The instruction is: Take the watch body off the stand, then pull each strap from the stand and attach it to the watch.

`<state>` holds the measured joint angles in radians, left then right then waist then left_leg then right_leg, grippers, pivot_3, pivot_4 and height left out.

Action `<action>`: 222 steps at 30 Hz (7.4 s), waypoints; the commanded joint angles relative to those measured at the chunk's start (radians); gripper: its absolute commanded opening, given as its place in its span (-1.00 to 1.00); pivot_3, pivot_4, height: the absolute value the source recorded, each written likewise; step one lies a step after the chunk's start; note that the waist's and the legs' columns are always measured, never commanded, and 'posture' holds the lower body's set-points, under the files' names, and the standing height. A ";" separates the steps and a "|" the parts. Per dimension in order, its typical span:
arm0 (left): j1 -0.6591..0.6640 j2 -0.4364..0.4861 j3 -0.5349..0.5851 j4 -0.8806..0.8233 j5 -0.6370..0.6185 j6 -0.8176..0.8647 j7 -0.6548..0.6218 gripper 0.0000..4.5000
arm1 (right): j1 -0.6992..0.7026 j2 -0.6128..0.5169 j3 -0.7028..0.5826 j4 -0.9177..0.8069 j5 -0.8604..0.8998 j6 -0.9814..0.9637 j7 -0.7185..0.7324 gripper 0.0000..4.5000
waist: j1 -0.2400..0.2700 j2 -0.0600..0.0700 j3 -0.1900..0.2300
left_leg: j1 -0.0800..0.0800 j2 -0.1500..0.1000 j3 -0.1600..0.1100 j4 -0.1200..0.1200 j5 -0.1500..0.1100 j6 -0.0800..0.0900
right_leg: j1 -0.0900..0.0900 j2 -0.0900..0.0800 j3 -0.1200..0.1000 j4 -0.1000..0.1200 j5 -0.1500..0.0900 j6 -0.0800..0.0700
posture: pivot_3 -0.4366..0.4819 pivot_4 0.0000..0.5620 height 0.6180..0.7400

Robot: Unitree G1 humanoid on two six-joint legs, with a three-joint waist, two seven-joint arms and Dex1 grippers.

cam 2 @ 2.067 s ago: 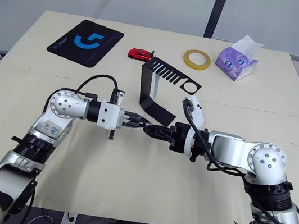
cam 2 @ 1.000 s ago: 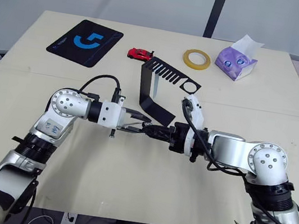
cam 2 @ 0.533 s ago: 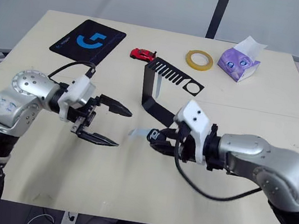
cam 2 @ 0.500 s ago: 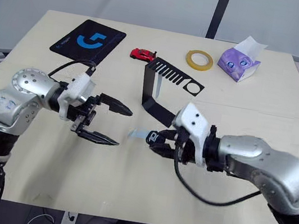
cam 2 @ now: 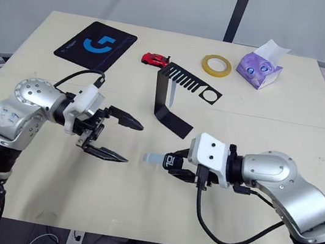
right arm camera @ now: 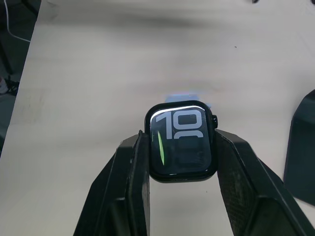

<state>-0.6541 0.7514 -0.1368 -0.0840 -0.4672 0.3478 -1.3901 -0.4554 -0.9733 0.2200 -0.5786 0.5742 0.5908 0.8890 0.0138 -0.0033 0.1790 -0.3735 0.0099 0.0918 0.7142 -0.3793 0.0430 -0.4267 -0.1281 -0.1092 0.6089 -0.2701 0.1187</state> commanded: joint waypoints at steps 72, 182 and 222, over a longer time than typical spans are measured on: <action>-0.026 -0.262 -0.101 0.048 0.525 -0.337 0.487 -0.98 | -0.184 0.301 -0.229 0.340 1.259 0.634 -1.158 -0.32 | -0.013 0.000 0.000 | -0.001 0.001 0.000 0.000 0.000 0.000 | -0.001 -0.002 -0.001 0.002 0.000 -0.001 | -0.05 -0.47 0.97; 0.195 0.202 0.129 -0.004 0.111 -0.133 -0.009 0.99 | -0.010 0.334 0.220 0.249 -0.288 -0.032 -0.005 -0.32 | -0.014 0.000 0.000 | -0.001 -0.001 0.000 0.002 -0.001 0.001 | 0.000 -0.001 -0.002 0.002 0.000 0.000 | -0.05 -0.47 0.97; 0.545 0.239 0.586 0.184 0.054 -0.017 0.278 1.00 | 0.786 0.144 -0.880 -0.027 -0.075 -0.005 0.076 0.99 | -0.011 0.000 0.000 | 0.004 0.001 0.001 0.000 -0.002 -0.001 | 0.002 -0.002 0.000 0.003 0.000 -0.001 | -0.05 -0.47 0.97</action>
<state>-0.1107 0.9690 0.4188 0.0987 -0.4095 0.3463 -1.1080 0.3198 -0.8415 -0.6149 -0.5600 0.4749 0.5911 0.9692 0.0030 -0.0032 0.1789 -0.3695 0.0106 0.0930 0.7145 -0.3818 0.0421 -0.4252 -0.1306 -0.1092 0.6120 -0.2698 0.1179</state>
